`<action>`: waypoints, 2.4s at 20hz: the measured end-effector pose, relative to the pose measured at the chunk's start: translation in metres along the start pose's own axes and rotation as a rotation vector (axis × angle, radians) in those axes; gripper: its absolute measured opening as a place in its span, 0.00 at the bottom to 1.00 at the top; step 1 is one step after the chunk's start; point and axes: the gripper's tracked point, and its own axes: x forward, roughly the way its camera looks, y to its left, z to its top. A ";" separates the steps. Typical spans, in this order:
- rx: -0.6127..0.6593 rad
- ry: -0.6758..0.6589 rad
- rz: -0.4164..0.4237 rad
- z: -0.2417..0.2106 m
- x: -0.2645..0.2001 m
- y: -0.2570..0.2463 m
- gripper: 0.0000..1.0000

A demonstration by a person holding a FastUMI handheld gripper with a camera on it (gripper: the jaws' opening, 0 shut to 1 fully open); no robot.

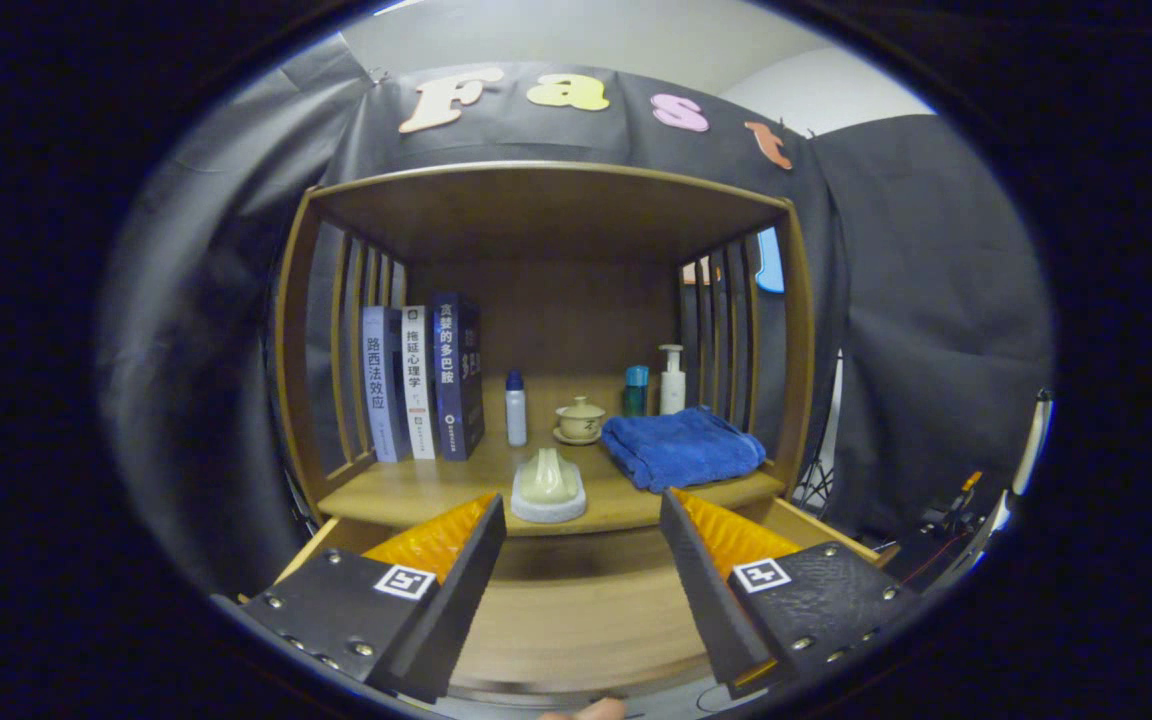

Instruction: Pull open the drawer, take out the items inside it, and place them on the countertop above the cabinet.

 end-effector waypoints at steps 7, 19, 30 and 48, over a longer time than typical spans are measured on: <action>0.022 -0.062 0.039 -0.034 -0.040 -0.006 0.93; 0.100 -0.069 -0.012 -0.070 -0.044 -0.030 0.93; 0.072 -0.011 0.011 -0.083 -0.038 -0.021 0.94; 0.051 0.094 0.073 -0.105 -0.066 -0.017 0.94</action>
